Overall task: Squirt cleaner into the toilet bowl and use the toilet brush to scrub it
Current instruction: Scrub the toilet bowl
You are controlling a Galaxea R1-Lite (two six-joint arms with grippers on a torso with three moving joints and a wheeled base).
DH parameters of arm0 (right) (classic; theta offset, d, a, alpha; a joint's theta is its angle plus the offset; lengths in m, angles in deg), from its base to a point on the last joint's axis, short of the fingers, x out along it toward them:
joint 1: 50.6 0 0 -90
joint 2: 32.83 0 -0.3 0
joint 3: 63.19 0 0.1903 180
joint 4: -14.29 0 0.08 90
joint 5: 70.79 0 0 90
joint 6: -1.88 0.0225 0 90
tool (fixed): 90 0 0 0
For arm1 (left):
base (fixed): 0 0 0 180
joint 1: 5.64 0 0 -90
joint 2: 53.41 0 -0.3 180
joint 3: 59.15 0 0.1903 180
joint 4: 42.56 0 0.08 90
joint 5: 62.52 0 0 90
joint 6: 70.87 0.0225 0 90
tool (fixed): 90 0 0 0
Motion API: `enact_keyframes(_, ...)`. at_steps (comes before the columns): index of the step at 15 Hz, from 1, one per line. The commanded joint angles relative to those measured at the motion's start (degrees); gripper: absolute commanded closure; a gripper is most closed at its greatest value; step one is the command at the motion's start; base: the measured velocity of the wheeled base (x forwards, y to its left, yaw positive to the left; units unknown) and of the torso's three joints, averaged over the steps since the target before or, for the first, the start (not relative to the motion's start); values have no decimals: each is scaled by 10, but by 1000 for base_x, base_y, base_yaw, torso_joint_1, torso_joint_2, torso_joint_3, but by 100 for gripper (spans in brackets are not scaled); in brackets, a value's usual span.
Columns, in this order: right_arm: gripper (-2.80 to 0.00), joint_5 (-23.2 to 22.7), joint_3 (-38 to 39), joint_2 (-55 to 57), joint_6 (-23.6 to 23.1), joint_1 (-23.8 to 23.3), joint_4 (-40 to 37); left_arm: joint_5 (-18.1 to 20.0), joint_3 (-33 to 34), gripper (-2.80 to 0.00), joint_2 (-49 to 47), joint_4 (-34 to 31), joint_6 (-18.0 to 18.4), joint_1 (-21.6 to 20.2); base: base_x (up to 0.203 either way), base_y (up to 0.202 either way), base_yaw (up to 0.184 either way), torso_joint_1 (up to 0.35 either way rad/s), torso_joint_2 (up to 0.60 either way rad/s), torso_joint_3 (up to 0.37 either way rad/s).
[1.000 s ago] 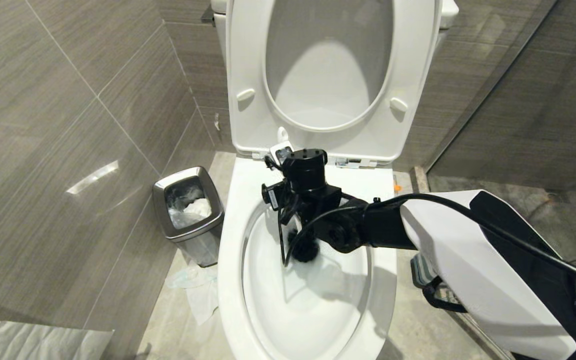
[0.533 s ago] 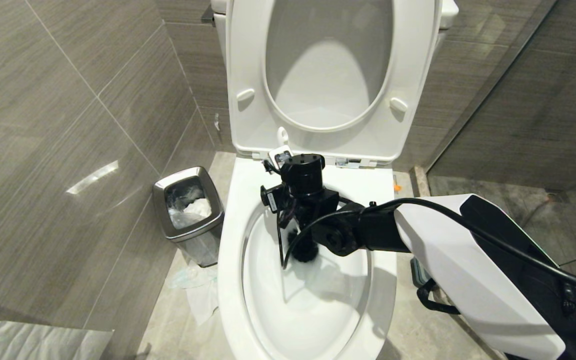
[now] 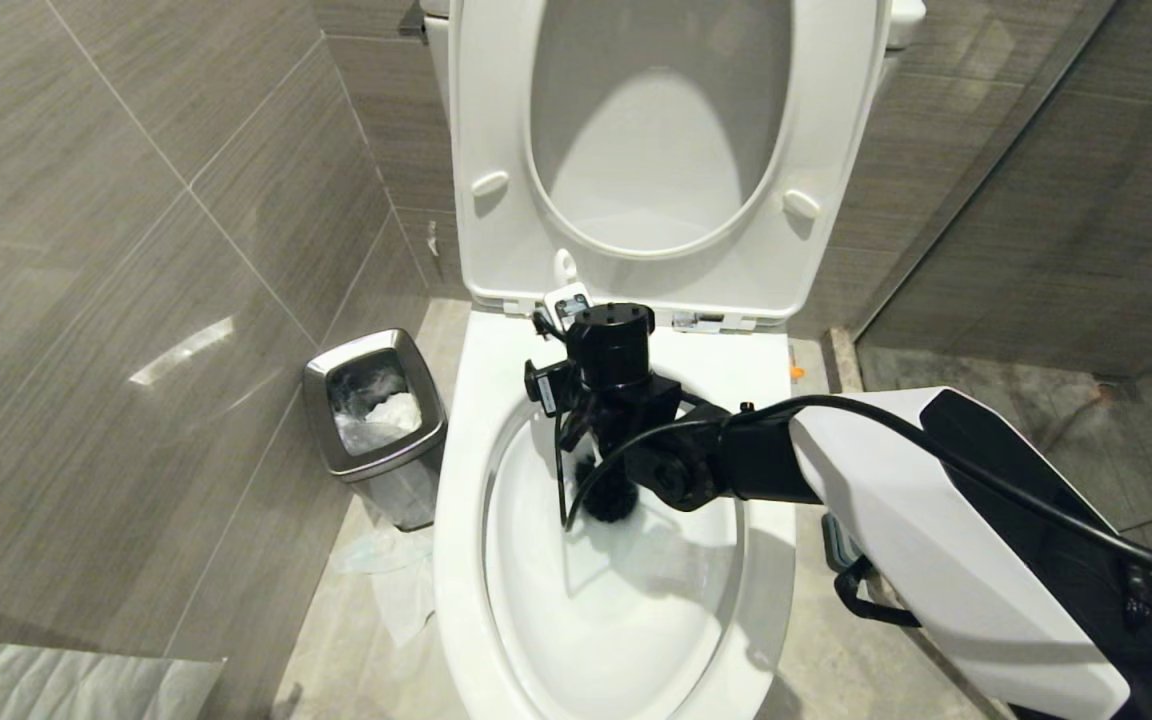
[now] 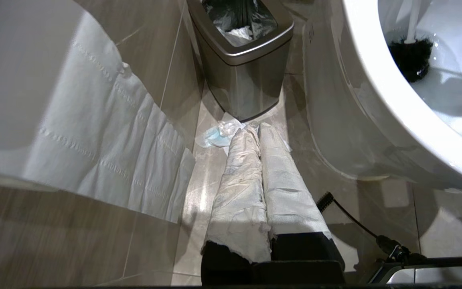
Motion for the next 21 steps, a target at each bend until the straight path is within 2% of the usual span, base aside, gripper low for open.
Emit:
enact_keyframes(1,-280,1,0,-1,-1,0,0,0,0,0,-1,0,2,0,0,0,0,2,-1,-140)
enact_keyframes(7,-280,1,0,-5,-1,1,1,0,0,0,0,0,3,0,0,0,0,2,1,-39)
enact_keyframes(8,-231,1,0,-5,-1,1,2,0,0,0,0,0,3,0,0,0,0,0,0,0)
enact_keyframes(9,0,1,0,-6,-1,1,7,0,0,0,-1,1,2,0,0,0,0,0,0,0)
enact_keyframes(21,0,1,1,-10,0,0,15,2,0,0,0,0,6,0,0,0,0,0,0,0)
